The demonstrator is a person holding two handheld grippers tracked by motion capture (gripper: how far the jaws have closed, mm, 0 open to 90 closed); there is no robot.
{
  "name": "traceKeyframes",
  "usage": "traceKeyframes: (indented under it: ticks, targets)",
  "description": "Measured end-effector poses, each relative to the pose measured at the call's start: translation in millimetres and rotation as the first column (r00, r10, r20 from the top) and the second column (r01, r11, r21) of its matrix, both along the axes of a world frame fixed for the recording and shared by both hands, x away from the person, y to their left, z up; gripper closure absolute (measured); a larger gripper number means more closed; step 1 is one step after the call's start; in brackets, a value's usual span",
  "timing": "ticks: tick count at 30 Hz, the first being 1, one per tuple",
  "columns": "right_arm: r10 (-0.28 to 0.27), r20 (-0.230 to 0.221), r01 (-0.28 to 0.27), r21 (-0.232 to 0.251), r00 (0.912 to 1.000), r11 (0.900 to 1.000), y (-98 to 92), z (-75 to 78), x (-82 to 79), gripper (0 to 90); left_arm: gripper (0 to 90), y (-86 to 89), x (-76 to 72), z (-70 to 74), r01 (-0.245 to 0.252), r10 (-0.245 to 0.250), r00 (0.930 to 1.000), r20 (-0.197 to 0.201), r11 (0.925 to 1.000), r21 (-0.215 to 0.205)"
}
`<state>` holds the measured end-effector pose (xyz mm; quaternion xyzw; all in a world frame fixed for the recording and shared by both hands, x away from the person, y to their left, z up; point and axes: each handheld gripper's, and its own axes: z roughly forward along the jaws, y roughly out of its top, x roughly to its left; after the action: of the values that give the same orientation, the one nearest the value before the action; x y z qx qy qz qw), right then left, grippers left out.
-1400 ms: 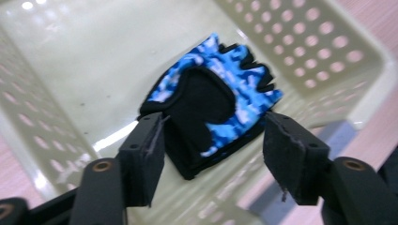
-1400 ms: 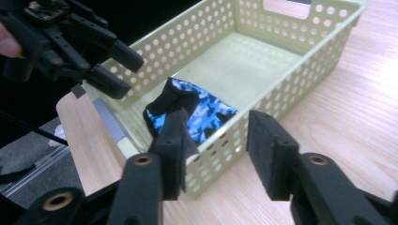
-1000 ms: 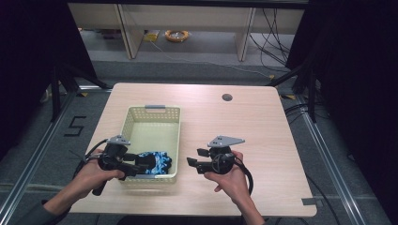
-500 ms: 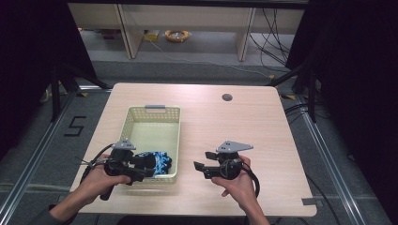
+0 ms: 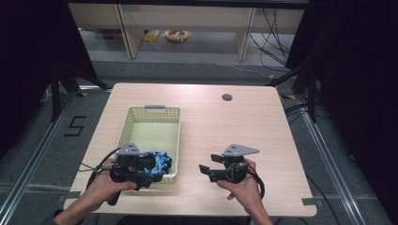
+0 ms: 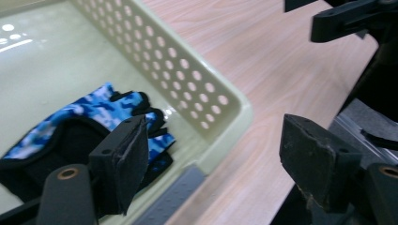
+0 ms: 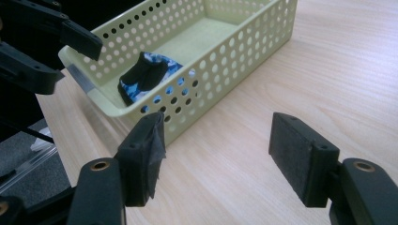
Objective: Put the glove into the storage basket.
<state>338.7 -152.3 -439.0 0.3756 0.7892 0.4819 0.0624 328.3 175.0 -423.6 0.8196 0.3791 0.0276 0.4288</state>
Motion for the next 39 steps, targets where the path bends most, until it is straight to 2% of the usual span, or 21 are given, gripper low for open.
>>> traceKeyframes:
  ticks: [1, 6, 9, 12, 13, 14, 16, 19, 20, 21, 24, 25, 26, 28, 29, 34, 35, 36, 37, 38, 39]
  targets:
    - [0.004, 0.021, -0.003, -0.024, 0.9998, 1.0, -3.3, -1.2, 1.0, 37.0, 24.0, -1.4, -1.7, -0.5, 0.009, -0.009, 1.0, 0.001, 0.9999, -0.008]
    - [-0.012, -0.021, 0.012, -0.001, 0.9997, 1.0, -8.3, -5.4, -3.6, 36.7, 23.7, -9.4, -12.2, -2.3, 0.04, -0.039, 0.999, 0.019, 0.999, -0.021]
    - [-0.003, -0.001, 0.003, -0.004, 1.0, 1.0, -12.7, -7.5, -2.8, 36.5, 23.7, -13.2, -16.3, -4.0, 0.06, -0.059, 0.9978, 0.031, 0.9975, -0.037]
    - [-0.017, -0.019, 0.017, 0.006, 0.9997, 1.0, -14.6, -9.1, -6.9, 36.3, 23.6, -17.0, -22.4, -5.0, 0.056, -0.055, 0.998, 0.03, 0.9971, -0.052]
    - [0.001, 0.018, 0.0, -0.008, 0.9998, 1.0, -17.7, -10.7, -5.7, 36.2, 23.6, -17.6, -23.4, -5.4, 0.075, -0.073, 0.9963, 0.046, 0.9956, -0.056]
    - [-0.01, -0.015, 0.01, -0.006, 0.9998, 1.0, -18.5, -10.3, -8.7, 36.1, 23.6, -19.1, -26.3, -5.8, 0.068, -0.065, 0.9968, 0.047, 0.9959, -0.06]
    - [-0.004, 0.002, 0.004, 0.006, 1.0, 1.0, -21.3, -14.0, -9.7, 35.7, 23.6, -21.4, -30.7, -6.5, 0.079, -0.076, 0.9957, 0.053, 0.9951, -0.059]
    - [-0.017, -0.022, 0.017, 0.014, 0.9996, 1.0, -26.2, -18.3, -13.1, 35.2, 23.6, -25.8, -37.5, -8.4, 0.105, -0.101, 0.989, 0.108, 0.9939, -0.033]
    - [-0.016, -0.021, 0.016, 0.014, 0.9997, 1.0, -27.9, -20.4, -13.3, 35.0, 23.6, -28.0, -41.1, -9.1, 0.095, -0.091, 0.9904, 0.104, 0.9951, -0.03]
    - [-0.009, 0.007, 0.009, -0.001, 0.9999, 1.0, -31.0, -22.7, -11.7, 34.3, 23.6, -28.8, -43.0, -10.3, 0.111, -0.108, 0.9884, 0.107, 0.9935, -0.026]
    - [-0.028, -0.021, 0.028, -0.002, 0.9994, 1.0, -34.7, -27.1, -14.4, 33.4, 23.6, -31.7, -50.6, -13.3, 0.114, -0.11, 0.9858, 0.127, 0.9931, -0.027]
    - [-0.036, -0.054, 0.036, 0.008, 0.9979, 0.999, -34.6, -27.0, -17.1, 33.2, 23.6, -32.1, -52.0, -14.6, 0.125, -0.12, 0.9833, 0.137, 0.9918, -0.027]
    - [-0.021, -0.011, 0.021, 0.007, 0.9997, 1.0, -36.1, -29.7, -15.0, 33.1, 23.6, -32.8, -54.4, -15.4, 0.119, -0.114, 0.9854, 0.126, 0.9925, -0.028]
    - [-0.028, -0.034, 0.028, 0.0, 0.999, 1.0, -36.6, -28.9, -18.7, 33.1, 23.6, -36.2, -55.0, -19.1, 0.126, -0.119, 0.9845, 0.129, 0.9911, -0.043]
    - [-0.021, -0.01, 0.021, -0.001, 0.9997, 1.0, -37.7, -30.3, -18.0, 33.0, 23.6, -38.1, -56.9, -19.7, 0.112, -0.106, 0.9867, 0.123, 0.9926, -0.045]
    - [-0.012, -0.005, 0.012, -0.003, 0.9999, 1.0, -38.3, -32.7, -22.8, 32.3, 23.6, -42.3, -60.8, -27.1, 0.148, -0.143, 0.9795, 0.142, 0.9887, -0.024]
    - [-0.016, -0.013, 0.016, 0.0, 0.9998, 1.0, -37.5, -33.4, -24.3, 32.2, 23.6, -43.6, -62.4, -29.1, 0.143, -0.137, 0.9809, 0.138, 0.9892, -0.033]
    - [-0.016, -0.029, 0.016, 0.0, 0.9995, 1.0, -37.0, -34.3, -25.5, 32.0, 23.7, -43.0, -62.0, -31.2, 0.161, -0.158, 0.9745, 0.159, 0.9869, -0.005]
    - [-0.019, -0.038, 0.019, -0.001, 0.9991, 1.0, -37.0, -35.3, -26.5, 32.0, 23.6, -44.9, -63.8, -34.5, 0.153, -0.148, 0.9781, 0.147, 0.988, -0.024]
    - [-0.004, -0.016, 0.003, -0.015, 0.9999, 1.0, -37.9, -37.2, -25.0, 31.9, 23.6, -44.0, -63.8, -36.9, 0.157, -0.155, 0.9774, 0.144, 0.9877, 0.002]
    - [-0.015, -0.048, 0.014, -0.011, 0.9987, 1.0, -36.9, -36.8, -28.0, 31.9, 23.5, -43.5, -63.3, -38.9, 0.169, -0.168, 0.9741, 0.151, 0.9856, 0.009]
